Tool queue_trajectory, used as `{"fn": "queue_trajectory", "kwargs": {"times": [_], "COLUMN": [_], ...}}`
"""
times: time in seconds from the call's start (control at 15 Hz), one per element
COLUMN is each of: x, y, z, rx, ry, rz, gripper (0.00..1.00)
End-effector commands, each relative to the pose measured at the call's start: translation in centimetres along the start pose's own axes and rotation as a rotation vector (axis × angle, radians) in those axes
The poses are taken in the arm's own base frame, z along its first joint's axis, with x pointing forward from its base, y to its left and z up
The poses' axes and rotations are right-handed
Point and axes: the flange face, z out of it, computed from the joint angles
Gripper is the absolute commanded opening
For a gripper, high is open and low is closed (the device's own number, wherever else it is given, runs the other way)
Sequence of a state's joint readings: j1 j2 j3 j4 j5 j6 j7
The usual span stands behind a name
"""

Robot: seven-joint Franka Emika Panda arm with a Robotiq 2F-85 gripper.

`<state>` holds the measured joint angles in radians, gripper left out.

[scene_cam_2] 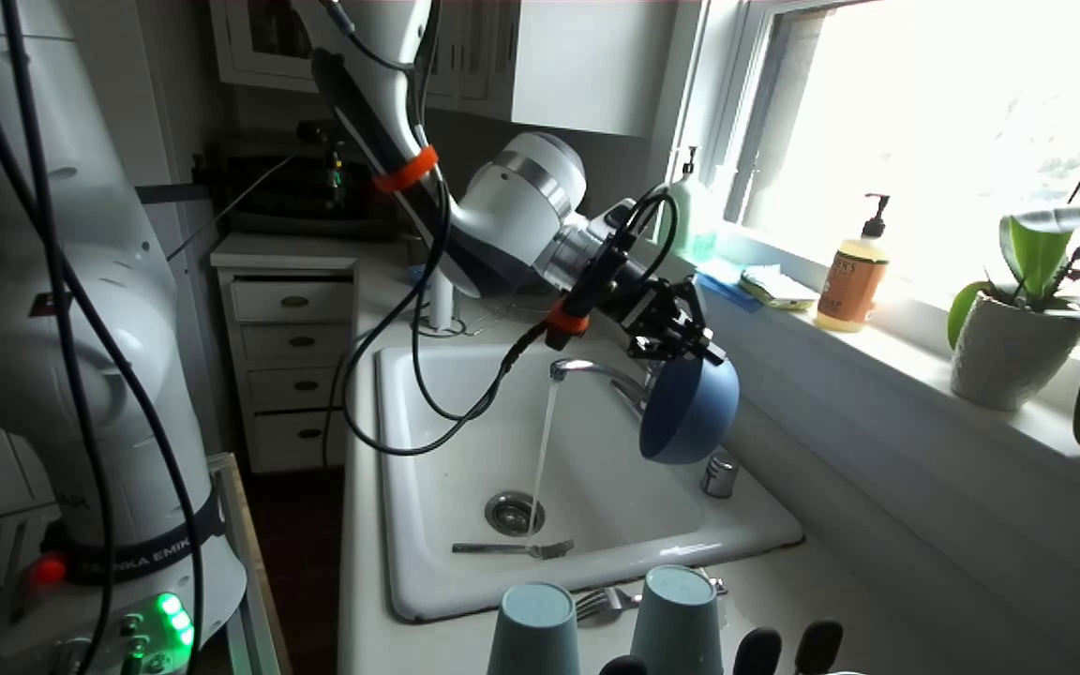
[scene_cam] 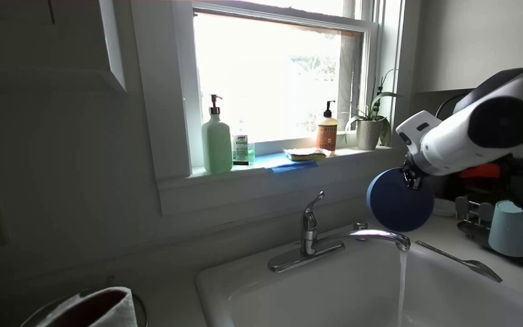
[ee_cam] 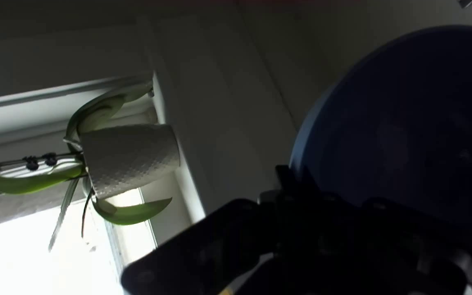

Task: Put the blue bowl under the running water and pour out its contents into the sink twice and then put the bowl back on the sink

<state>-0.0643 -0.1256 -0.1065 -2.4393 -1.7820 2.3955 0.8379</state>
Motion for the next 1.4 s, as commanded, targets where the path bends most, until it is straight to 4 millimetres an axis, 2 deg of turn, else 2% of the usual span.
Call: {"fn": "queue_trajectory", "kwargs": {"times": [0.0, 0.2, 0.53, 0.8, 1.33], "x": [0.2, -0.7, -3.8, -5.9, -7.9], "y": [2.9, 5.7, 9.0, 10.0, 11.6], "z": [1.8, 4.2, 9.3, 13.3, 20.6], "rx": [0.133, 0.231, 0.413, 0.576, 0.878], "ry": [-0.108, -0.223, -0.416, -0.538, -0.762], "rz": [0.096, 0.195, 0.337, 0.47, 0.795], "gripper": [0.01, 0.01, 0.01, 0.01, 0.01]}}
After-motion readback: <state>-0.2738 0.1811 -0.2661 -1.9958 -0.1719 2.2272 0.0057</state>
